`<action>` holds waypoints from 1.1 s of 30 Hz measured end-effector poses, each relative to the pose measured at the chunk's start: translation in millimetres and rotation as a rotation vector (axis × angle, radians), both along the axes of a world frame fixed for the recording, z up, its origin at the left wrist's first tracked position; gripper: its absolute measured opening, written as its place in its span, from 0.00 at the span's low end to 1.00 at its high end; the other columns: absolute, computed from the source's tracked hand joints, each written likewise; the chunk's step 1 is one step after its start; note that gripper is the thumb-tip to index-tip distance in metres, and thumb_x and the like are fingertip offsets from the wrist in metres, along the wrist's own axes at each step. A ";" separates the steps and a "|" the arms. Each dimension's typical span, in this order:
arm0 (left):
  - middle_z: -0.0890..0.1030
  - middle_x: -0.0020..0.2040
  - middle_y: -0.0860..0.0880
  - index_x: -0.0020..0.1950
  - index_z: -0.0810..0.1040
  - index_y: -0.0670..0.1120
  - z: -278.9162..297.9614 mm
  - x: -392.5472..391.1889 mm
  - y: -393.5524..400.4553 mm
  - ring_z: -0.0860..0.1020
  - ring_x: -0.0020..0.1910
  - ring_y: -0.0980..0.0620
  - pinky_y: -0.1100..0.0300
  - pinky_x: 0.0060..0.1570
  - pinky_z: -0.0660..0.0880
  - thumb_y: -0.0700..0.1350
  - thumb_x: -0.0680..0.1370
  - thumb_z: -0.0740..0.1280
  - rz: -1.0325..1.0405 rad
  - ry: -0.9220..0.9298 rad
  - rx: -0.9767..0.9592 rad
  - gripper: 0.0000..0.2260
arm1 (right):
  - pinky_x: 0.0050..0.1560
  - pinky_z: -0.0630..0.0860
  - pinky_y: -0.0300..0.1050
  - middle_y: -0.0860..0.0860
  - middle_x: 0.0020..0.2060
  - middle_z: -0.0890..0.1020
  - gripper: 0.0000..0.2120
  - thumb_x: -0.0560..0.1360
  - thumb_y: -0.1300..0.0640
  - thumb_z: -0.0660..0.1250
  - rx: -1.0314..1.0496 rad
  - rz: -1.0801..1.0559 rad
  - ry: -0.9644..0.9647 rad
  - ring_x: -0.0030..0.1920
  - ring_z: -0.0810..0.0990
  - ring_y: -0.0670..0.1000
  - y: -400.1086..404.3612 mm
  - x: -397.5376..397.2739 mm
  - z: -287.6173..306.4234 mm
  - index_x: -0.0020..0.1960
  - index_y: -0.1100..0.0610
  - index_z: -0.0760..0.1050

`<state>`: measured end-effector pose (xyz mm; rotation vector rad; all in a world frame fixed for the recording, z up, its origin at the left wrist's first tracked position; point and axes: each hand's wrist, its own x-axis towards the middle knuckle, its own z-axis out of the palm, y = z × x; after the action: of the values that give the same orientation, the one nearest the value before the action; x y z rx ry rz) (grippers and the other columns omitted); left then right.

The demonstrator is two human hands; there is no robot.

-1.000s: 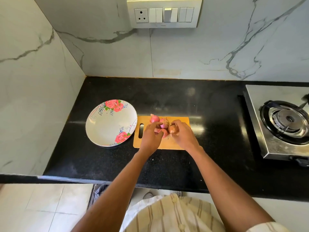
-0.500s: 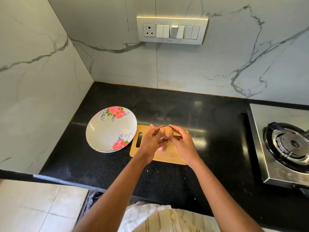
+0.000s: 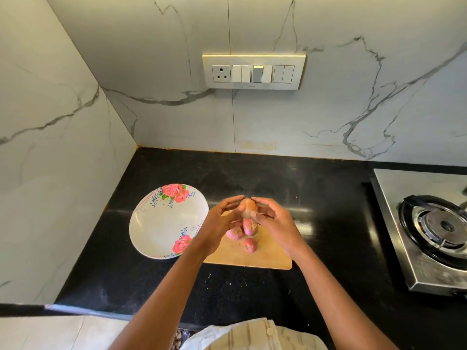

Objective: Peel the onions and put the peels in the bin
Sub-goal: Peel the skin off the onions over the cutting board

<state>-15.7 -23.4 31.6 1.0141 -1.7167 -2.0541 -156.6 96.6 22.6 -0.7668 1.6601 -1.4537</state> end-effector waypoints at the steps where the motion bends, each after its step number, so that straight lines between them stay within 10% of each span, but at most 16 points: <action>1: 0.82 0.62 0.53 0.68 0.78 0.54 0.3 -0.9 -1.7 0.82 0.60 0.53 0.54 0.59 0.81 0.51 0.80 0.70 -0.006 0.001 0.004 0.16 | 0.63 0.78 0.44 0.45 0.55 0.85 0.15 0.76 0.57 0.74 0.002 -0.011 -0.010 0.59 0.82 0.43 -2.3 0.3 0.4 0.62 0.51 0.79; 16: 0.84 0.60 0.48 0.66 0.79 0.48 -6.1 -12.0 -4.5 0.84 0.57 0.49 0.57 0.52 0.81 0.47 0.78 0.73 0.081 0.094 0.183 0.17 | 0.56 0.83 0.56 0.49 0.47 0.86 0.02 0.77 0.57 0.74 -0.005 -0.198 0.021 0.51 0.85 0.52 -20.8 3.2 -3.7 0.48 0.51 0.84; 33: 0.85 0.59 0.50 0.67 0.80 0.49 -3.4 0.6 -21.3 0.84 0.59 0.49 0.48 0.63 0.79 0.50 0.77 0.71 0.015 0.027 0.149 0.19 | 0.53 0.77 0.34 0.47 0.50 0.86 0.13 0.75 0.60 0.75 -0.030 -0.088 0.172 0.53 0.84 0.42 -26.2 -0.6 9.5 0.58 0.52 0.81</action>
<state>-15.1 -44.8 28.2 1.0343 -1.5569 -2.2032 -157.2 70.5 32.1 -0.8661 1.8250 -1.5124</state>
